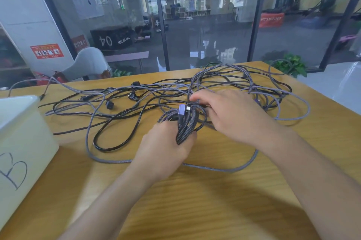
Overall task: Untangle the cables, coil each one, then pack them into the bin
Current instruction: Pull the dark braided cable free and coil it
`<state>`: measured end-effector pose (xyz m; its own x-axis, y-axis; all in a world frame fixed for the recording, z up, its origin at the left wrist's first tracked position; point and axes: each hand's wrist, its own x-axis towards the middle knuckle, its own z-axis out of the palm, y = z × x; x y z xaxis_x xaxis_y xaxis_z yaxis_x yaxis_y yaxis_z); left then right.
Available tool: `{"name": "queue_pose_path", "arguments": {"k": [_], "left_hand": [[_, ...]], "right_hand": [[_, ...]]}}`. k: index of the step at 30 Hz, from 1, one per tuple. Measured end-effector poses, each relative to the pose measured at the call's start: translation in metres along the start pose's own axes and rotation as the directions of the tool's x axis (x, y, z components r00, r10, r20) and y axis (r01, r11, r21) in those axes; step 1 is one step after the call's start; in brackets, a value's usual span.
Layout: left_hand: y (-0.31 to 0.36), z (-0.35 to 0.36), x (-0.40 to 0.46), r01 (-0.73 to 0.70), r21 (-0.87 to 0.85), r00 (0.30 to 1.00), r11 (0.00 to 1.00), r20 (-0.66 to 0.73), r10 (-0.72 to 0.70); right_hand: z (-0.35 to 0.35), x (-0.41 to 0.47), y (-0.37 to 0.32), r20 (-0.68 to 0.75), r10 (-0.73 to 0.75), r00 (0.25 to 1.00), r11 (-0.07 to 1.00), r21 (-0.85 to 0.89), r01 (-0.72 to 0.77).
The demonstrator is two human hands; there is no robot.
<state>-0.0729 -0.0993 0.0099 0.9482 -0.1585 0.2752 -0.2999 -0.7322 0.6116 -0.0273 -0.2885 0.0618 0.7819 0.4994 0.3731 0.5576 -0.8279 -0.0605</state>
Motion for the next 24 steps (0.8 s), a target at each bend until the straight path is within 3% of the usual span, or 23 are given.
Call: {"name": "queue_pose_path", "arguments": {"k": [7,10,12,14,15,17,20,22,24], "left_hand": [[-0.016,-0.012,0.006,0.073,-0.079,0.985,0.994,-0.149,-0.084],[-0.016,-0.008,0.008,0.064,-0.095,0.984,0.993,-0.162,-0.079],[-0.017,-0.009,0.008,0.06,-0.117,0.983,0.991,-0.168,-0.079],[-0.019,-0.013,0.009,0.065,-0.154,0.978,0.986,-0.188,-0.093],[-0.02,-0.016,0.01,0.066,-0.189,0.975,0.98,-0.199,-0.104],[-0.019,-0.022,0.011,0.061,-0.25,0.968,0.966,-0.22,-0.118],[-0.018,-0.026,0.012,0.041,-0.303,0.964,0.952,-0.239,-0.118],[-0.019,-0.026,0.011,0.036,-0.332,0.963,0.943,-0.241,-0.122],[-0.021,-0.028,0.01,0.057,-0.383,0.963,0.922,-0.223,-0.152]], "right_hand": [[-0.022,-0.009,-0.006,-0.012,0.098,0.995,0.957,-0.273,-0.098],[-0.016,-0.009,0.0,-0.108,0.017,0.994,0.967,-0.251,-0.044],[-0.01,-0.009,0.0,-0.238,-0.044,0.97,0.994,-0.105,0.02],[-0.005,-0.008,0.0,-0.252,0.01,0.968,0.969,0.242,0.053],[-0.003,-0.008,-0.001,-0.171,0.036,0.985,0.876,0.48,0.051],[-0.003,-0.007,-0.006,-0.018,0.015,1.0,0.562,0.827,0.007],[0.004,-0.005,-0.016,0.006,0.006,1.0,0.263,0.965,-0.007],[0.012,-0.004,-0.021,0.001,-0.016,1.0,0.214,0.977,0.003],[0.02,-0.005,-0.025,-0.017,-0.067,0.998,0.275,0.961,0.035]]}}
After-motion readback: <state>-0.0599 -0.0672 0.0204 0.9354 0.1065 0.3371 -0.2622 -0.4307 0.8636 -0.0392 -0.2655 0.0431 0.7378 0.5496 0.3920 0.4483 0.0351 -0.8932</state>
